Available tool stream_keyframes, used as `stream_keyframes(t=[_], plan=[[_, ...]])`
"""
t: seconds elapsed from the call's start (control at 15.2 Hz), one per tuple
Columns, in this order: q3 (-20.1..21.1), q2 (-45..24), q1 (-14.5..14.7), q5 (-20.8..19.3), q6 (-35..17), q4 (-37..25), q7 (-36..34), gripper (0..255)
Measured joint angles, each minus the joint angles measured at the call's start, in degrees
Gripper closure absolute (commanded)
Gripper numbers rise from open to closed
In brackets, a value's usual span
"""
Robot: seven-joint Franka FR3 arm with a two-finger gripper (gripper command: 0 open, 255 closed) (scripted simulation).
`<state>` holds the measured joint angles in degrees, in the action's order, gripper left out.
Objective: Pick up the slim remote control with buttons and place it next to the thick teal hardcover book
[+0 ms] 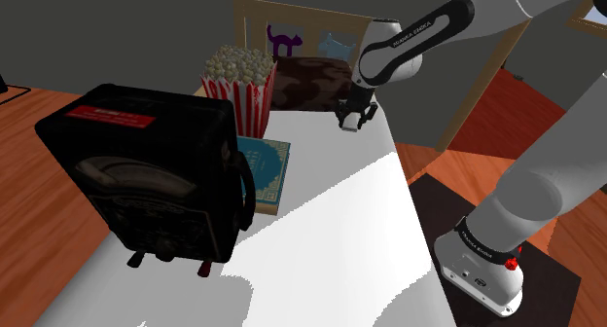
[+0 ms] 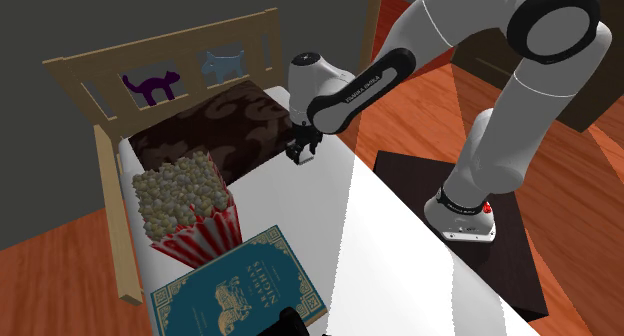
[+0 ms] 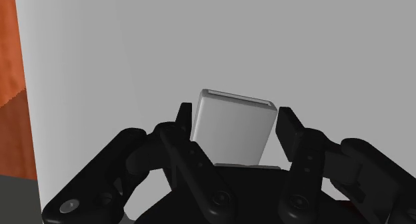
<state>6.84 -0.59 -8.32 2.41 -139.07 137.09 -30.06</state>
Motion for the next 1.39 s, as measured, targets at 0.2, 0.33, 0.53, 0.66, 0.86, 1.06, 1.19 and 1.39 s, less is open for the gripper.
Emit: stream_keyframes(t=[0.2, 0.33, 0.53, 0.66, 0.86, 1.06, 1.19, 1.39], plan=[[0.0, 0.0, 0.0, 0.0, 0.0, 0.0, 0.0, 255], [0.0, 0.2, 0.0, 0.0, 0.3, -0.1, 0.0, 255], [0.0, 1.6, 0.0, 0.2, 2.2, -0.6, 0.0, 255], [0.0, 2.8, 0.0, 0.3, 3.9, -1.1, 0.1, 255], [0.0, 4.1, 0.0, 0.4, 6.4, -2.3, 0.1, 255], [-0.1, 5.6, 0.0, 0.5, 8.5, -3.0, 0.2, 255], [-0.2, 6.4, 0.0, 0.6, 10.0, -3.7, 0.3, 255], [-0.2, 7.4, 0.0, 0.6, 12.4, -5.0, 0.3, 255]])
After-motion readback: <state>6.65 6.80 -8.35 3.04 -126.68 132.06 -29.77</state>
